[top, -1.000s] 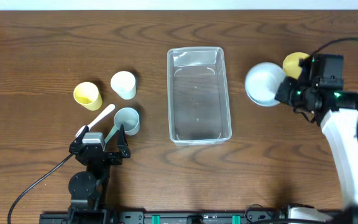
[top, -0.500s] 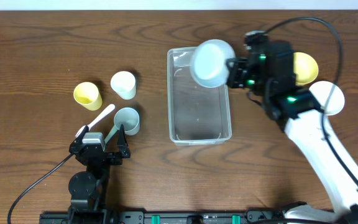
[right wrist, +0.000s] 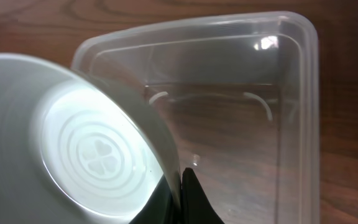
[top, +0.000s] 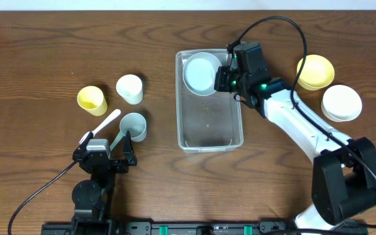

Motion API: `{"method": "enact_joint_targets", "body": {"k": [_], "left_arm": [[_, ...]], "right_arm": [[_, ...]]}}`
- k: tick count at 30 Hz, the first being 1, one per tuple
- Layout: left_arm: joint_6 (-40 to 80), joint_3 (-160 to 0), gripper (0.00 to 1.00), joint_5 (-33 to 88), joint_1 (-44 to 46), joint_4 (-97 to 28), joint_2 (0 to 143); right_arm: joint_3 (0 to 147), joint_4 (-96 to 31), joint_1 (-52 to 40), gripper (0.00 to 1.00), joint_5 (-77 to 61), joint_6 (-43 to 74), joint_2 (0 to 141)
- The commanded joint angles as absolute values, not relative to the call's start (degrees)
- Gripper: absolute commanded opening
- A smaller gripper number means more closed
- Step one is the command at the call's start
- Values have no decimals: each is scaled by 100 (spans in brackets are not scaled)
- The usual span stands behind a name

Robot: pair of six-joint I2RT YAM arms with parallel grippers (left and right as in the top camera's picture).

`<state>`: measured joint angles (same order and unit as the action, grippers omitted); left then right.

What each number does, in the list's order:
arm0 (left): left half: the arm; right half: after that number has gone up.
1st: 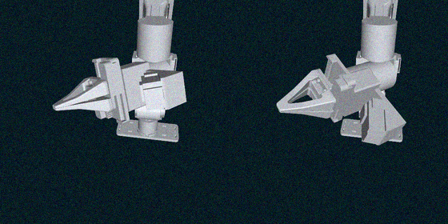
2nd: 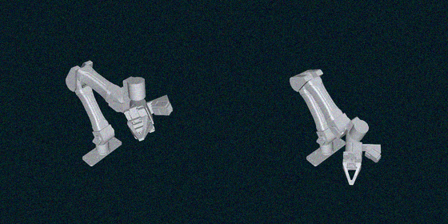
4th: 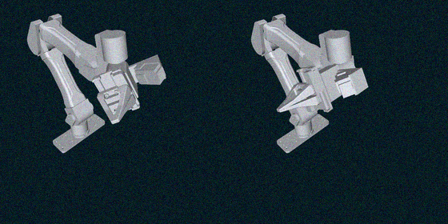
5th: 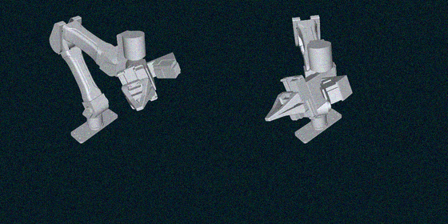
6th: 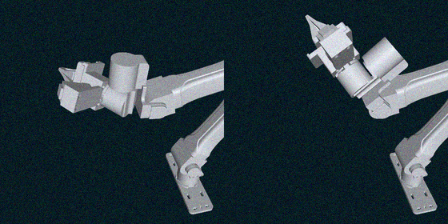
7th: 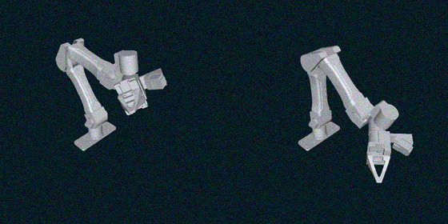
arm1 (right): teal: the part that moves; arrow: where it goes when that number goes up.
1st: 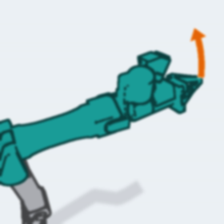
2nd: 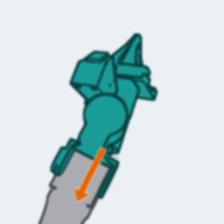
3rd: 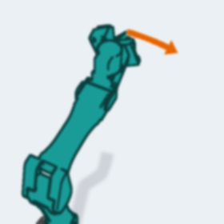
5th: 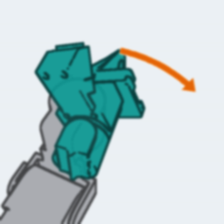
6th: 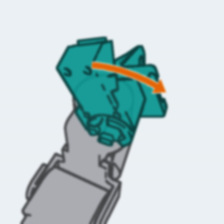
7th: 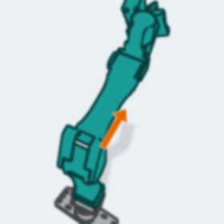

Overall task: Pack container
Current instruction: 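Lift grey bowl with right gripper and lower it into the container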

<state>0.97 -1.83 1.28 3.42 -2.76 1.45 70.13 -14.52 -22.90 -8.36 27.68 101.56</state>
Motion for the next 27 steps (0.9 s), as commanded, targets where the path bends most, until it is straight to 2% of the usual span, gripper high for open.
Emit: {"method": "enact_joint_targets", "body": {"k": [1, 7, 25, 27], "left_arm": [[-19, -23, 98, 45, 322, -397, 148], [-19, -23, 98, 45, 322, -397, 148], [-19, -23, 98, 45, 322, -397, 148], [-21, -23, 98, 45, 322, -397, 148]], "right_arm": [[7201, -1599, -2338, 2, -432, 2821, 10151], [7201, -1896, -2346, 2, -281, 2694, 10420], [7201, -1649, -2519, 2, -191, 2563, 10792], [7201, -1645, -2519, 9, -191, 2563, 10792]]}}
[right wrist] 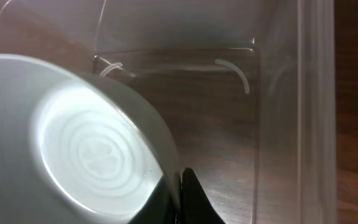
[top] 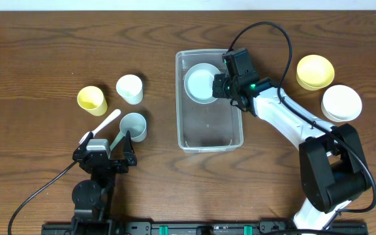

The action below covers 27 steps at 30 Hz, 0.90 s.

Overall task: Pack container
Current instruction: 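Lift grey bowl with right gripper and lower it into the container, then release grey bowl and move right gripper to the white bowl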

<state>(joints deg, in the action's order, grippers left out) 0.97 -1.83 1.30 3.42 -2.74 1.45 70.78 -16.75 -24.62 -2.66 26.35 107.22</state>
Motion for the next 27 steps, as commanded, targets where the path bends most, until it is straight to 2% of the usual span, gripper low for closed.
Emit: {"method": "enact_joint_targets", "body": {"k": [1, 15, 20, 23, 27], "left_arm": [[-21, -23, 98, 45, 322, -397, 148], [-19, -23, 98, 45, 322, -397, 148], [-19, -23, 98, 45, 322, -397, 148], [-19, -23, 98, 45, 322, -397, 148], [-19, -23, 98, 45, 322, -397, 148]], "right_arm": [[7201, -1645, -2519, 11, -189, 2561, 10792], [7227, -1651, -2519, 13, -207, 2410, 10787], [7647, -2051, -2536, 14, -482, 2145, 10595], [8219, -2733, -2587, 18, -478, 2001, 10278], [8711, -3476, -2477, 31, -178, 2274, 9762]]}}
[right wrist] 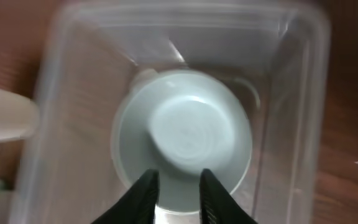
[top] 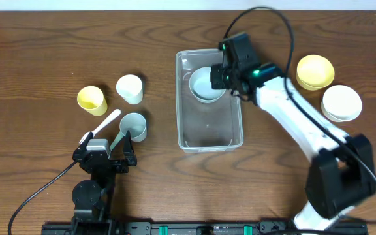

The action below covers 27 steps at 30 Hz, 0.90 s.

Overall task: Pack container
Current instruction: 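Release grey bowl and move right gripper to the white bowl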

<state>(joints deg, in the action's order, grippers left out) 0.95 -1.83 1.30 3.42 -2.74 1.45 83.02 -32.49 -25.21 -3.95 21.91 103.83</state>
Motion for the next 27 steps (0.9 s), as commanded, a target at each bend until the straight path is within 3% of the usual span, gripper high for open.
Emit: {"method": "enact_joint_targets", "body": {"k": [1, 7, 16, 27], "left_arm": [[-19, -23, 98, 45, 322, -397, 148], [-21, -23, 98, 45, 322, -397, 148], [-19, -23, 98, 45, 322, -397, 148], [-19, -23, 98, 45, 322, -397, 148]], "right_arm": [[8764, -3625, -2381, 32, -73, 2399, 9609], [8774, -4504, -1271, 37, 86, 2689, 9067], [8661, -5706, 445, 41, 202, 2969, 9321], [7387, -5437, 1970, 42, 161, 3618, 9522]]}}
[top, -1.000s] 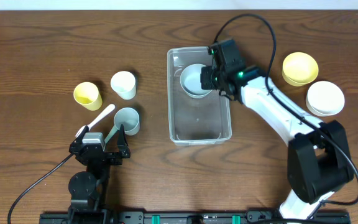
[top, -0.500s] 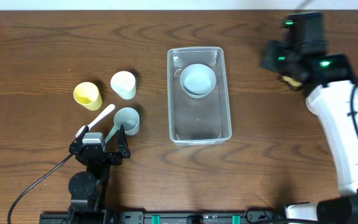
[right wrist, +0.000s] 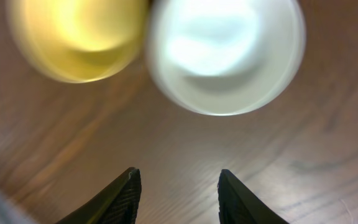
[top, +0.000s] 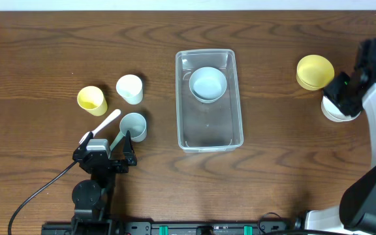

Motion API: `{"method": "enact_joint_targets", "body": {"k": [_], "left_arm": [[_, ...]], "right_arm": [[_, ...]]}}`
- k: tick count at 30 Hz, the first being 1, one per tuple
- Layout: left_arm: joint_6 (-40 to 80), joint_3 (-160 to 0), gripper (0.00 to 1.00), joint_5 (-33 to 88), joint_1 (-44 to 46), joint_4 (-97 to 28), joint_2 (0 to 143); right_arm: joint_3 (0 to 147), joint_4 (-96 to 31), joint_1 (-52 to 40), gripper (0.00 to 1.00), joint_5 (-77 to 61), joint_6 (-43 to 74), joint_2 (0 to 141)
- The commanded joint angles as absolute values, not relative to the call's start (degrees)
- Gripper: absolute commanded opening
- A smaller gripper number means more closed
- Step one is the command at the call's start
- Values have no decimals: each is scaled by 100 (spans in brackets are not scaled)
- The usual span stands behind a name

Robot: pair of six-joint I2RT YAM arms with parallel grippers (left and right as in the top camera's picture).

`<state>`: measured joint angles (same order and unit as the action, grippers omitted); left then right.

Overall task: Pack container
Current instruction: 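Release grey bowl and move right gripper to the white bowl, then grasp the white bowl rim with right gripper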

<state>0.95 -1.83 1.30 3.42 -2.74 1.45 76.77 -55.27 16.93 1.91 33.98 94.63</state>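
The clear plastic container (top: 209,127) stands mid-table with a pale blue bowl (top: 207,83) upright in its far half. At the far right sit a yellow bowl (top: 315,70) and a white bowl (top: 335,112), the white one partly under my right arm. My right gripper (top: 341,96) hangs open and empty above them. In the right wrist view the yellow bowl (right wrist: 79,37) and white bowl (right wrist: 225,53) lie blurred beyond the right gripper (right wrist: 179,186). My left gripper (top: 106,142) rests open at the near left.
Left of the container stand a yellow cup (top: 91,100), a white cup (top: 129,89) and a pale grey-green cup (top: 134,126), with a white spoon (top: 104,121) lying beside them. The left gripper's fingers sit just short of the spoon and the grey-green cup.
My right gripper was open over the bowl inside the container; now it is far to the right, above the yellow and white bowls. The pale bowl stays in the container. The left arm is unchanged.
My right gripper held the pale bowl by its rim, tilted over the container's far end. Then the bowl was lower inside the container. Then it sat upright on the bottom with the gripper open above it. Now the gripper is over the bowls at the right.
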Motion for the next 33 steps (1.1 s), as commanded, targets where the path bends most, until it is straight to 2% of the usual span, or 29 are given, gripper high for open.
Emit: {"method": "enact_joint_targets", "body": {"k": [1, 10, 14, 21, 31, 33], "left_arm": [[-19, -23, 98, 45, 322, -397, 148], [-19, -23, 98, 45, 322, -399, 148], [-19, -23, 98, 45, 322, -397, 148], [-19, -23, 98, 45, 322, -397, 148], [-21, -23, 98, 45, 322, -397, 148], [-21, -23, 98, 45, 322, -397, 148]], "right_arm": [[7249, -5365, 2080, 41, 137, 3618, 9522], [6713, -5153, 2753, 38, 130, 3621, 9522], [6523, -4654, 2969, 36, 123, 3607, 9522], [6298, -3907, 2952, 33, 84, 3461, 9616], [6296, -3579, 2956, 32, 106, 3358, 10294], [6296, -3529, 2956, 27, 104, 3358, 10447]]}}
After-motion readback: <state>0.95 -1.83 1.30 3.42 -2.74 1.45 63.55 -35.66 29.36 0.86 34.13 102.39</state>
